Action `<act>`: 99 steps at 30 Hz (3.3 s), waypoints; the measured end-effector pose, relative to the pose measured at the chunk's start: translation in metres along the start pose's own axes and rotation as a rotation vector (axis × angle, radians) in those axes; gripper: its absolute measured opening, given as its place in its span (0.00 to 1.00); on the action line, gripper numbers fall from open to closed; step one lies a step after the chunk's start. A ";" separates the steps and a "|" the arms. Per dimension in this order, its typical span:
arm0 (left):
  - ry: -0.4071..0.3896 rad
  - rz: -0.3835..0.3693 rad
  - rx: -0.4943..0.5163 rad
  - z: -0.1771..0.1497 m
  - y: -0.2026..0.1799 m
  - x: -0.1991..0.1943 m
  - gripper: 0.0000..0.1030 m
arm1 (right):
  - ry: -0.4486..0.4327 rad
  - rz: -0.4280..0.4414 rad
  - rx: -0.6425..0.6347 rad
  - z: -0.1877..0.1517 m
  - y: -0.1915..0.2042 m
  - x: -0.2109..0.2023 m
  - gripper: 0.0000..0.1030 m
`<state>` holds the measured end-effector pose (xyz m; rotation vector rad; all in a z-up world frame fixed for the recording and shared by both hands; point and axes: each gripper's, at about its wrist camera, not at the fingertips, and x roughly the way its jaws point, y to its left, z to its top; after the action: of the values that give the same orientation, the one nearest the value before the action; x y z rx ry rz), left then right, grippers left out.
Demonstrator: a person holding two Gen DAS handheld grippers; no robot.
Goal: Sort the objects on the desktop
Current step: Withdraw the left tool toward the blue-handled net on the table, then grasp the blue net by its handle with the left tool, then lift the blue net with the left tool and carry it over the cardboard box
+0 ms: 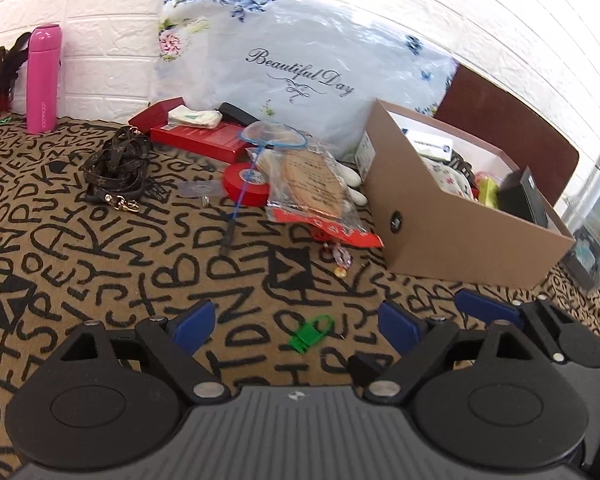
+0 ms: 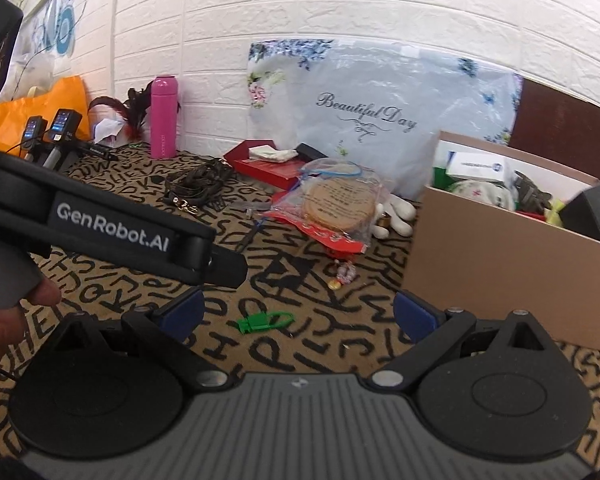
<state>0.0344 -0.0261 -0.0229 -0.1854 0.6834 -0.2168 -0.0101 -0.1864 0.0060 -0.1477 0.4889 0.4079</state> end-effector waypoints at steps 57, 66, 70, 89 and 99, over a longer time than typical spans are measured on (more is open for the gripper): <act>0.207 -0.132 -0.134 0.022 0.038 0.091 0.06 | 0.210 0.214 0.133 0.000 -0.002 0.114 0.05; 0.197 -0.104 -0.163 0.020 0.028 0.097 0.09 | 0.223 0.202 0.124 -0.035 -0.012 0.063 0.05; 0.188 -0.087 -0.153 0.020 0.027 0.095 0.04 | 0.214 0.205 0.123 -0.038 -0.013 0.059 0.05; 0.041 -0.061 -0.146 0.021 -0.004 0.032 0.01 | 0.127 0.285 0.111 -0.026 -0.011 0.034 0.04; -0.073 -0.138 -0.094 0.048 -0.044 -0.001 0.00 | -0.023 0.268 0.134 -0.007 -0.030 -0.005 0.00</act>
<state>0.0587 -0.0633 0.0247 -0.3300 0.6093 -0.3089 -0.0043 -0.2167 0.0038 0.0527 0.5138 0.6359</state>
